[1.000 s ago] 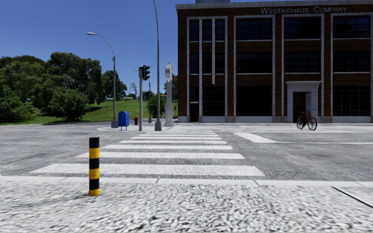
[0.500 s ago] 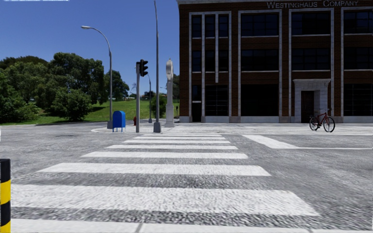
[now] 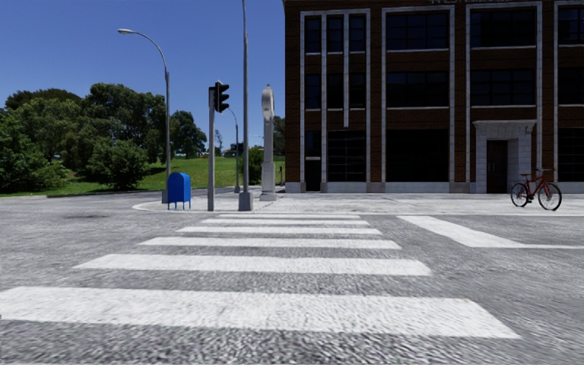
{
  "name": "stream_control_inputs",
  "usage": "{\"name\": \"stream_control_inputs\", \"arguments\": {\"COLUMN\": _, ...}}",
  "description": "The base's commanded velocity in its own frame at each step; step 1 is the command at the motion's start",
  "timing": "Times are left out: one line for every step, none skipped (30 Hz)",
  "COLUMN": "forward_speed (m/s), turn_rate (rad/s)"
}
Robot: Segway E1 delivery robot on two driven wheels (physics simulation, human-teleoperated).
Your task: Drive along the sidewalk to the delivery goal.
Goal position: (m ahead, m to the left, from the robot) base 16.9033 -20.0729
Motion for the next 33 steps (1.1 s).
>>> {"name": "stream_control_inputs", "arguments": {"forward_speed": 2.0, "turn_rate": 0.0}}
{"name": "stream_control_inputs", "arguments": {"forward_speed": 2.0, "turn_rate": 0.0}}
{"name": "stream_control_inputs", "arguments": {"forward_speed": 2.0, "turn_rate": 0.0}}
{"name": "stream_control_inputs", "arguments": {"forward_speed": 2.0, "turn_rate": 0.0}}
{"name": "stream_control_inputs", "arguments": {"forward_speed": 2.0, "turn_rate": 0.0}}
{"name": "stream_control_inputs", "arguments": {"forward_speed": 2.0, "turn_rate": 0.0}}
{"name": "stream_control_inputs", "arguments": {"forward_speed": 2.0, "turn_rate": 0.0}}
{"name": "stream_control_inputs", "arguments": {"forward_speed": 2.0, "turn_rate": 0.0}}
{"name": "stream_control_inputs", "arguments": {"forward_speed": 2.0, "turn_rate": 0.0}}
{"name": "stream_control_inputs", "arguments": {"forward_speed": 2.0, "turn_rate": 0.0}}
{"name": "stream_control_inputs", "arguments": {"forward_speed": 2.0, "turn_rate": 0.0}}
{"name": "stream_control_inputs", "arguments": {"forward_speed": 2.0, "turn_rate": 0.0}}
{"name": "stream_control_inputs", "arguments": {"forward_speed": 2.0, "turn_rate": 0.0}}
{"name": "stream_control_inputs", "arguments": {"forward_speed": 2.0, "turn_rate": 0.0}}
{"name": "stream_control_inputs", "arguments": {"forward_speed": 2.0, "turn_rate": 0.0}}
{"name": "stream_control_inputs", "arguments": {"forward_speed": 2.0, "turn_rate": 0.0}}
{"name": "stream_control_inputs", "arguments": {"forward_speed": 2.0, "turn_rate": 0.0}}
{"name": "stream_control_inputs", "arguments": {"forward_speed": 2.0, "turn_rate": 0.0}}
{"name": "stream_control_inputs", "arguments": {"forward_speed": 2.0, "turn_rate": 0.0}}
{"name": "stream_control_inputs", "arguments": {"forward_speed": 2.0, "turn_rate": 0.0}}
{"name": "stream_control_inputs", "arguments": {"forward_speed": 2.0, "turn_rate": 0.0}}
{"name": "stream_control_inputs", "arguments": {"forward_speed": 2.0, "turn_rate": 0.0}}
{"name": "stream_control_inputs", "arguments": {"forward_speed": 2.0, "turn_rate": 0.0}}
{"name": "stream_control_inputs", "arguments": {"forward_speed": 2.0, "turn_rate": 0.0}}
{"name": "stream_control_inputs", "arguments": {"forward_speed": 2.0, "turn_rate": 0.0}}
{"name": "stream_control_inputs", "arguments": {"forward_speed": 2.0, "turn_rate": 0.0}}
{"name": "stream_control_inputs", "arguments": {"forward_speed": 2.0, "turn_rate": 0.0}}
{"name": "stream_control_inputs", "arguments": {"forward_speed": 2.0, "turn_rate": 0.0}}
{"name": "stream_control_inputs", "arguments": {"forward_speed": 2.0, "turn_rate": 0.0}}
{"name": "stream_control_inputs", "arguments": {"forward_speed": 2.0, "turn_rate": 0.0}}
{"name": "stream_control_inputs", "arguments": {"forward_speed": 2.0, "turn_rate": 0.0}}
{"name": "stream_control_inputs", "arguments": {"forward_speed": 2.0, "turn_rate": 0.0}}
{"name": "stream_control_inputs", "arguments": {"forward_speed": 2.0, "turn_rate": 0.0}}
